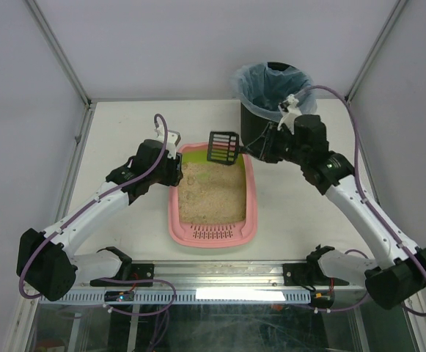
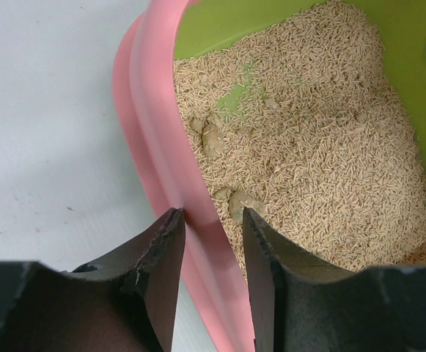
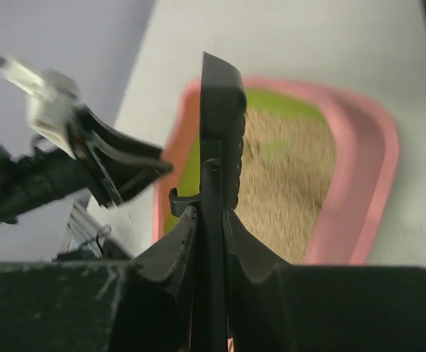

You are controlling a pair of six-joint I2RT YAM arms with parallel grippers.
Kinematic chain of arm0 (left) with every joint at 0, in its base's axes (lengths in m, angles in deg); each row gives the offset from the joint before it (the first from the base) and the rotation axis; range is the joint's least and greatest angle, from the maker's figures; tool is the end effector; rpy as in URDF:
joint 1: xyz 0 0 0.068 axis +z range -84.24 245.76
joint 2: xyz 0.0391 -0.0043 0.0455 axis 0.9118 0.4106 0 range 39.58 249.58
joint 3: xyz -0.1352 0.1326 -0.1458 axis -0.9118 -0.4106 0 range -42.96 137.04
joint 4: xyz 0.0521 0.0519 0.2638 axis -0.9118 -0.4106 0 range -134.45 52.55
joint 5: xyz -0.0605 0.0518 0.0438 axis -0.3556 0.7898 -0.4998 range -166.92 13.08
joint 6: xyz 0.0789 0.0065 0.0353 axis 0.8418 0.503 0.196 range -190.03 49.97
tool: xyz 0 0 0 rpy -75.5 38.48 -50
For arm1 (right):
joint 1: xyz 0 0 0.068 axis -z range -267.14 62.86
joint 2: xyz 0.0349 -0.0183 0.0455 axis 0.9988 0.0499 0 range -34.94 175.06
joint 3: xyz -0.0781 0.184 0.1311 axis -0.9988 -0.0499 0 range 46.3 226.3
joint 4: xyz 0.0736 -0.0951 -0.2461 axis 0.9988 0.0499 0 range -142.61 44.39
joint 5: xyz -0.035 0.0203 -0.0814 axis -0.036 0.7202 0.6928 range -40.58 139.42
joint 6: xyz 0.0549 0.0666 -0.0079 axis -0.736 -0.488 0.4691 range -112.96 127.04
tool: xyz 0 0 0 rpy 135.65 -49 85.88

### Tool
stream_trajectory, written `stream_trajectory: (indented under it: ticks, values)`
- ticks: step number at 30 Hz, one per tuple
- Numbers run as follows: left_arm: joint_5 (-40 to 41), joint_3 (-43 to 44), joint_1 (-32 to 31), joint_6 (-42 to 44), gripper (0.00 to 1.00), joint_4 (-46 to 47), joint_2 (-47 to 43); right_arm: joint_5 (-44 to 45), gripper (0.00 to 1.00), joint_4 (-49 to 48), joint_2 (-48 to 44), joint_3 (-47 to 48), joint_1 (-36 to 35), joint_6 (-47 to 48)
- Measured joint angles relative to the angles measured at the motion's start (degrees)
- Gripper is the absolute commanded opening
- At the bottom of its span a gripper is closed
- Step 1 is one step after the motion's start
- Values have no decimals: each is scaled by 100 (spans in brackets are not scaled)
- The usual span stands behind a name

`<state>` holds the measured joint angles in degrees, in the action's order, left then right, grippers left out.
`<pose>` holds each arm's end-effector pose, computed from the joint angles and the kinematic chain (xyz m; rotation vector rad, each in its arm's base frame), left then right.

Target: Clean the litter box

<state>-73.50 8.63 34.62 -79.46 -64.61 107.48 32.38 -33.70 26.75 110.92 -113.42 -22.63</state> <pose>0.2657 -0.1552 0.2071 0.4119 2.3089 -0.2838 0.2661 0.1563 0.3476 -0.1611 1.9407 0.9402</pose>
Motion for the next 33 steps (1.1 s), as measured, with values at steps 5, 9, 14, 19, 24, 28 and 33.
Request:
stream_trajectory:
  ticks: [5,9,14,19,24,28,33]
  values:
    - [0,0,0,0,38,0,2,50,0,1696,837,518,-463,-136]
    - [0,0,0,2,38,2,13,295,0,2507,1482,1198,-896,-136]
    - [7,0,0,2,38,-2,26,743,0,3263,2253,2041,-1360,-122]
    - [7,0,0,2,38,-2,37,1239,0,3934,3036,2905,-1604,-57]
    - [7,0,0,4,38,-2,46,1580,0,4474,3644,3493,-1755,-26]
    - [9,0,0,7,37,-2,52,1720,0,4710,4089,3727,-1897,-20]
    - [15,0,2,9,37,-2,92,1526,0,4500,4308,3576,-2017,-24]
